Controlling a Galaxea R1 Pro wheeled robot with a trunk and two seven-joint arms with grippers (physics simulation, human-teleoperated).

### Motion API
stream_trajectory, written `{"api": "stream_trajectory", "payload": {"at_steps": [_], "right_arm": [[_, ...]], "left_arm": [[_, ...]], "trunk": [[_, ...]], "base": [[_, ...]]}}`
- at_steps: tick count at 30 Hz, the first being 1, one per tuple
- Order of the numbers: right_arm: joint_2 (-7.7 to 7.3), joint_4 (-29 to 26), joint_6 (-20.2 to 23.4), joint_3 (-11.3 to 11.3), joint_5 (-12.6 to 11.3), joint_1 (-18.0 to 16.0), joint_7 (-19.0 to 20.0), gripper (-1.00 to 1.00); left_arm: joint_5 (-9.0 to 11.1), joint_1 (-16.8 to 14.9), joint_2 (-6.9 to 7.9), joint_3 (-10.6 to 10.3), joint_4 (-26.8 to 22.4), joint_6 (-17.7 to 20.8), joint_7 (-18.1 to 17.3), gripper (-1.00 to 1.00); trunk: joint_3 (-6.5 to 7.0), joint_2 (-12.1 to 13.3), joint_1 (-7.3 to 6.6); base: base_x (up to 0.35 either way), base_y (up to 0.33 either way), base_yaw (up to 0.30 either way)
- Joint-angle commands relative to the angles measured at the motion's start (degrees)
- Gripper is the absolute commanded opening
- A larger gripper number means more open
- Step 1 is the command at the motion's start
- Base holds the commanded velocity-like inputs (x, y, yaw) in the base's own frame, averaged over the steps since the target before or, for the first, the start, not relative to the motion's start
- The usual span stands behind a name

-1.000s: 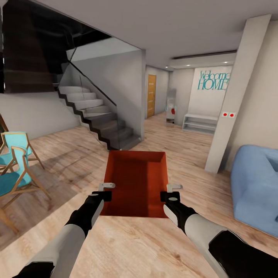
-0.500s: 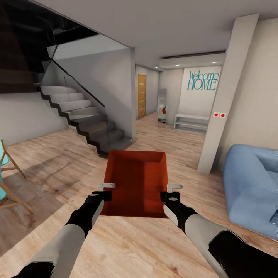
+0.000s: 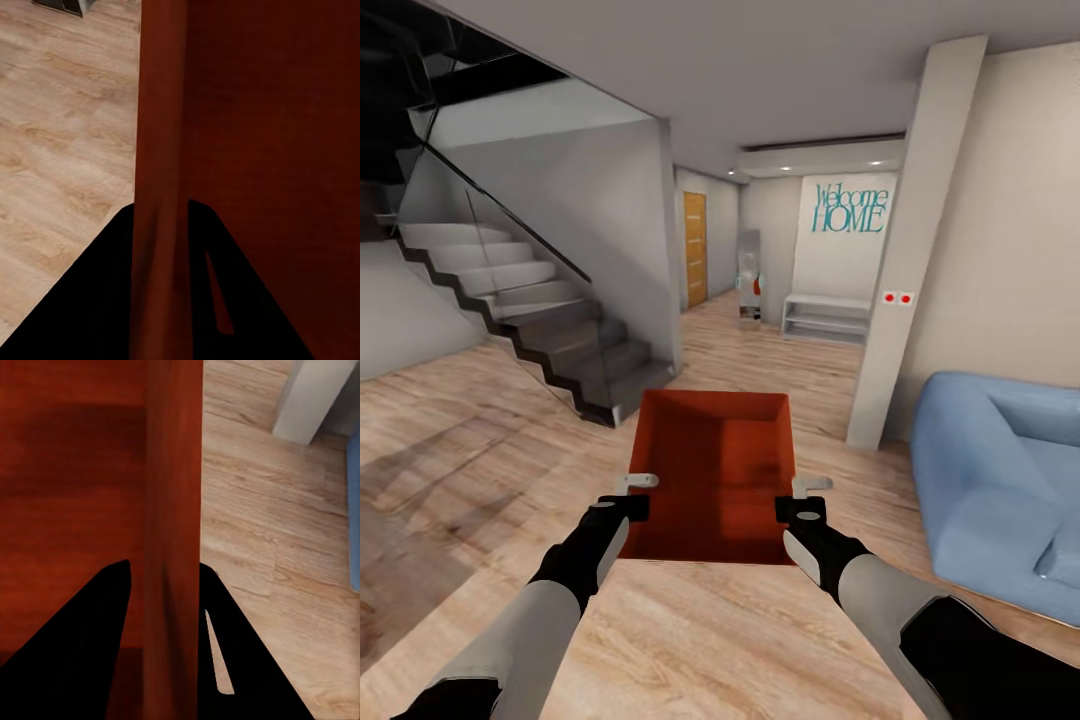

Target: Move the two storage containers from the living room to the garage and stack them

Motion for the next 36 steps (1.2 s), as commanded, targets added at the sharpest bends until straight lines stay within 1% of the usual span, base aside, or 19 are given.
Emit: {"api": "stream_trajectory", "payload": {"at_steps": [1, 36], "right_arm": [[0.08, -1.44, -0.25, -0.82, 0.79, -0.06, -0.01, -1.00], [0.01, -1.46, -0.25, -0.82, 0.94, -0.06, -0.01, -1.00]], "left_arm": [[-0.11, -0.03, -0.45, 0.83, 0.01, 0.34, -0.18, -1.00], [-0.15, -0.03, -0.43, 0.83, -0.08, 0.33, -0.18, -1.00]], "trunk": [[-0.12, -0.13, 0.07], [-0.12, -0.13, 0.07]], "base": [[0.322, 0.000, -0.013], [0.322, 0.000, -0.001]]}}
